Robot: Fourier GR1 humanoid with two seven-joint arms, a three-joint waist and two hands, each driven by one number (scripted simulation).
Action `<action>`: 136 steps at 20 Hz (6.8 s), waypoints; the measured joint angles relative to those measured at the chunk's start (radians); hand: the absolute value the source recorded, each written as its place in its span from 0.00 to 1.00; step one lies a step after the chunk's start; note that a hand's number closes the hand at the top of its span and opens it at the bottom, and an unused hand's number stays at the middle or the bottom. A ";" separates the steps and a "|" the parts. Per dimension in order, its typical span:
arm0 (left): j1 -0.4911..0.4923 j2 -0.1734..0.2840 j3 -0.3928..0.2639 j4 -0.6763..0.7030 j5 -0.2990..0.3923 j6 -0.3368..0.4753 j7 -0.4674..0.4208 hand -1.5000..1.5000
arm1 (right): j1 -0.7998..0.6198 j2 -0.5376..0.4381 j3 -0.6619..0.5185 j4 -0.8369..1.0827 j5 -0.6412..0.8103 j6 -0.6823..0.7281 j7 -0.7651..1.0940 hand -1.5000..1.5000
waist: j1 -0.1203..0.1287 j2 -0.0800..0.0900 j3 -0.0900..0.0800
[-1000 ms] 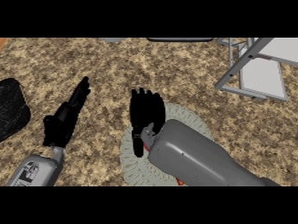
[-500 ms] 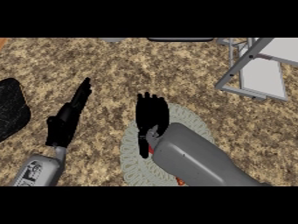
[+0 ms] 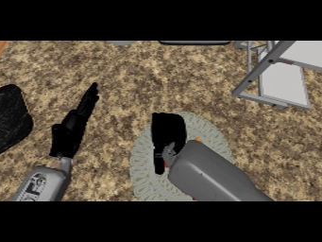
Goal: Pick the pear from the placemat and place it in the tiered shelf
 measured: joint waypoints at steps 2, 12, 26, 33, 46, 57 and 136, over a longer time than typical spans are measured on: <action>0.004 -0.006 -0.001 -0.009 -0.007 0.001 0.006 0.50 | 0.018 -0.008 0.009 -0.009 -0.004 0.019 -0.010 1.00 | 0.000 -0.001 0.000; 0.010 -0.018 0.032 0.010 -0.022 -0.017 -0.004 0.50 | 0.083 -0.139 0.066 -0.113 0.056 0.097 -0.250 1.00 | -0.017 -0.003 0.002; 0.049 -0.012 0.068 0.002 -0.009 0.006 -0.012 0.50 | 0.223 -0.567 0.056 -0.526 -0.120 0.110 -1.064 1.00 | -0.104 -0.004 0.018; 0.070 -0.001 0.089 -0.013 -0.002 0.014 -0.018 0.50 | 0.332 -0.771 -0.160 -0.583 -0.355 0.131 -1.425 1.00 | -0.134 0.000 0.018; 0.095 0.007 0.080 -0.042 -0.002 -0.004 -0.027 0.50 | 0.457 -1.155 -0.707 -0.246 -0.785 0.227 -1.837 1.00 | -0.095 0.001 0.010; 0.033 -0.014 0.042 -0.023 -0.011 -0.038 -0.012 0.50 | 0.453 -1.327 -0.915 0.072 -0.972 0.295 -1.841 1.00 | -0.006 0.011 0.005; -0.024 -0.074 0.044 -0.009 -0.073 -0.090 0.006 0.50 | -0.547 -1.011 -0.919 0.988 -0.880 0.460 -1.418 0.00 | 0.070 0.027 0.004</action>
